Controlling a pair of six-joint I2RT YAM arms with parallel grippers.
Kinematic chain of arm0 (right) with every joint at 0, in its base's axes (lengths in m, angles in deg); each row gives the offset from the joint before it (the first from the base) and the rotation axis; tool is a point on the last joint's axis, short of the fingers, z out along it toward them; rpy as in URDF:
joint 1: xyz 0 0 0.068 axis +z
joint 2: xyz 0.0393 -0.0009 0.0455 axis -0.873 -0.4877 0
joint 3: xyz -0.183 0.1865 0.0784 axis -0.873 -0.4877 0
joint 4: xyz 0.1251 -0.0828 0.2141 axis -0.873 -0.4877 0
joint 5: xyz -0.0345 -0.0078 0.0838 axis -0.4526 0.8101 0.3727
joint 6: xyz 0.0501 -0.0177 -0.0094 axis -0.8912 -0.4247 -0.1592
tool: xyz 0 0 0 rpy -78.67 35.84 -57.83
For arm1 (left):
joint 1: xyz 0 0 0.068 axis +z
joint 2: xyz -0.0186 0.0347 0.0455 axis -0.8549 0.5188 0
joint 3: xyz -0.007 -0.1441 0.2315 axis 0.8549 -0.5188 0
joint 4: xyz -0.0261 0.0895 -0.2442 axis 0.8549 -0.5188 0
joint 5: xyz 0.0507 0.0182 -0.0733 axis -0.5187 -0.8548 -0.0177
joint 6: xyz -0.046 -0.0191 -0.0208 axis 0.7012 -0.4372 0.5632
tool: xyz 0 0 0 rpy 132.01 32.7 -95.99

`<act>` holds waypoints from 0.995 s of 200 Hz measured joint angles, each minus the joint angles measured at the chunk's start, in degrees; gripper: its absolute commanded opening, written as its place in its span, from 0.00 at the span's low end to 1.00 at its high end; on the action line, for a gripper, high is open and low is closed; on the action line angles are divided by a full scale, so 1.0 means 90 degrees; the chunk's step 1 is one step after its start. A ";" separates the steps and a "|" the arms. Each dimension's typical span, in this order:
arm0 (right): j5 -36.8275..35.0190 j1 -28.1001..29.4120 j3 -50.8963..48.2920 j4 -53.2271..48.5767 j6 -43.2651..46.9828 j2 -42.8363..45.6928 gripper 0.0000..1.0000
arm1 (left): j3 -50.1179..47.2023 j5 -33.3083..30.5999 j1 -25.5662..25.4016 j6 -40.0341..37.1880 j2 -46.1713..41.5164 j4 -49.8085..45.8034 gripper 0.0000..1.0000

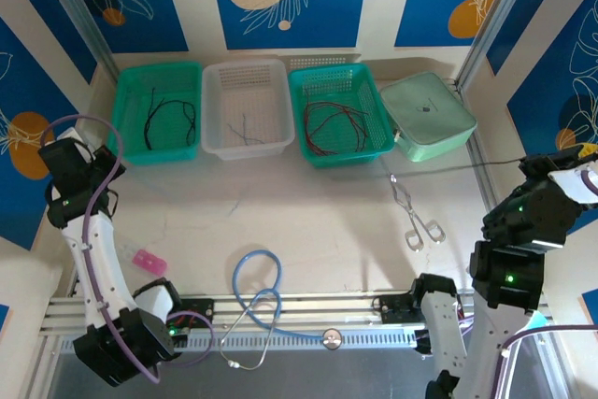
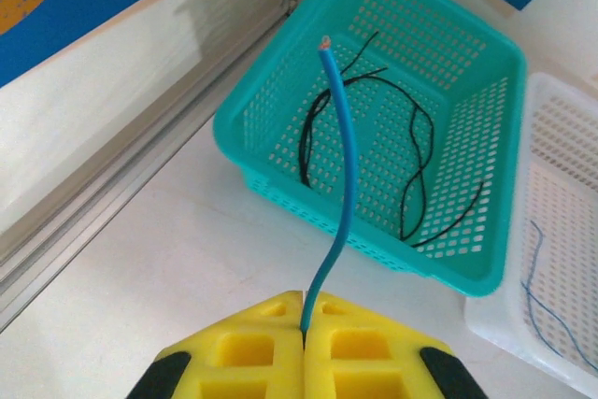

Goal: Untangle the cables

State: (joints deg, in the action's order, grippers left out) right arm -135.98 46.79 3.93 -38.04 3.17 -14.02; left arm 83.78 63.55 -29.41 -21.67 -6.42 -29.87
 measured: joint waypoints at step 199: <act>0.1426 -0.0041 0.0197 -0.1066 -0.1569 0.0121 0.00 | 0.0493 0.2718 -0.1790 0.3626 -0.0163 0.2562 0.00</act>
State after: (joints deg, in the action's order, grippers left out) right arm -123.15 46.42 5.70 -47.63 -10.95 -12.93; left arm 88.21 88.01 -45.52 10.96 -7.88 -6.81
